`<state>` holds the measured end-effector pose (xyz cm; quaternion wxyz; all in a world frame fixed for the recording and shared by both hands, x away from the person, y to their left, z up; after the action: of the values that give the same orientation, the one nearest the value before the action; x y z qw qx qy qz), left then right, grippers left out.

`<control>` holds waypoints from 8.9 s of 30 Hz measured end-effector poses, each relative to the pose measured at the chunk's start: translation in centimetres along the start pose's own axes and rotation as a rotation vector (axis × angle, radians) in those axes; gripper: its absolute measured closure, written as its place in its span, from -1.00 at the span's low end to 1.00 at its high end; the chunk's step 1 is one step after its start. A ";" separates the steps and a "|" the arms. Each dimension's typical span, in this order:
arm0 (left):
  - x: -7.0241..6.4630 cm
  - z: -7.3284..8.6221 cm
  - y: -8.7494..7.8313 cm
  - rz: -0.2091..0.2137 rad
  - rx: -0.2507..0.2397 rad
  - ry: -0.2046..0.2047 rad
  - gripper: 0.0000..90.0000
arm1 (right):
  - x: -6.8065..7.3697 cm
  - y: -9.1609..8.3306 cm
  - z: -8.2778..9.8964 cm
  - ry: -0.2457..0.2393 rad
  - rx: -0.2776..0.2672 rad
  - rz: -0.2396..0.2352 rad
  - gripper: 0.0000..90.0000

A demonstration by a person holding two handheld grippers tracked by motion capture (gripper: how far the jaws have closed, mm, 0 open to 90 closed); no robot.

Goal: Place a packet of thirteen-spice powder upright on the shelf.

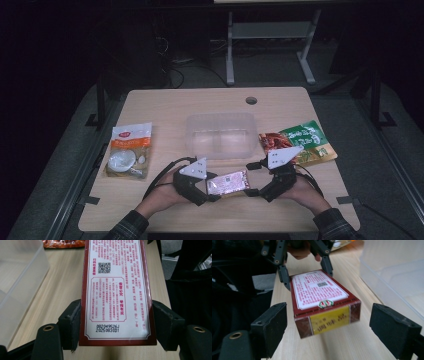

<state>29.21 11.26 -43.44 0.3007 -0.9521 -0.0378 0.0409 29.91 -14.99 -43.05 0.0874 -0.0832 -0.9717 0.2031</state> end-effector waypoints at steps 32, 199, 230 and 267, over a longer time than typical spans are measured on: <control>0.5 1.1 -0.1 0.031 0.004 -0.035 -0.30 | 0.8 1.8 -3.1 -0.050 -0.049 -0.027 -0.40; -3.9 9.3 -7.0 -0.317 0.065 -0.319 -0.62 | -15.1 8.1 -12.2 -0.201 0.117 -0.050 -0.31; -3.4 8.5 -6.8 -0.307 0.044 -0.335 -0.70 | -14.0 7.1 -11.4 -0.078 0.106 0.049 -0.60; 2.1 5.4 -5.1 -0.286 0.038 -0.250 -0.67 | -0.6 0.9 -1.8 0.070 0.139 0.345 -0.57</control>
<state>30.56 18.71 -45.06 0.3142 -0.9188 -0.2089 0.1163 30.94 -13.58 -41.93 0.0904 -0.2491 -0.9230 0.2789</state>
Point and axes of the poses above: each handheld gripper's, and its own axes: y roughly forward along the jaws, z roughly out of its underside, x roughly to its left, the point moved 2 cm from there along y, roughly forward along the jaws, and after that the axes turned 5 degrees about -x, right-handed, at the moved point
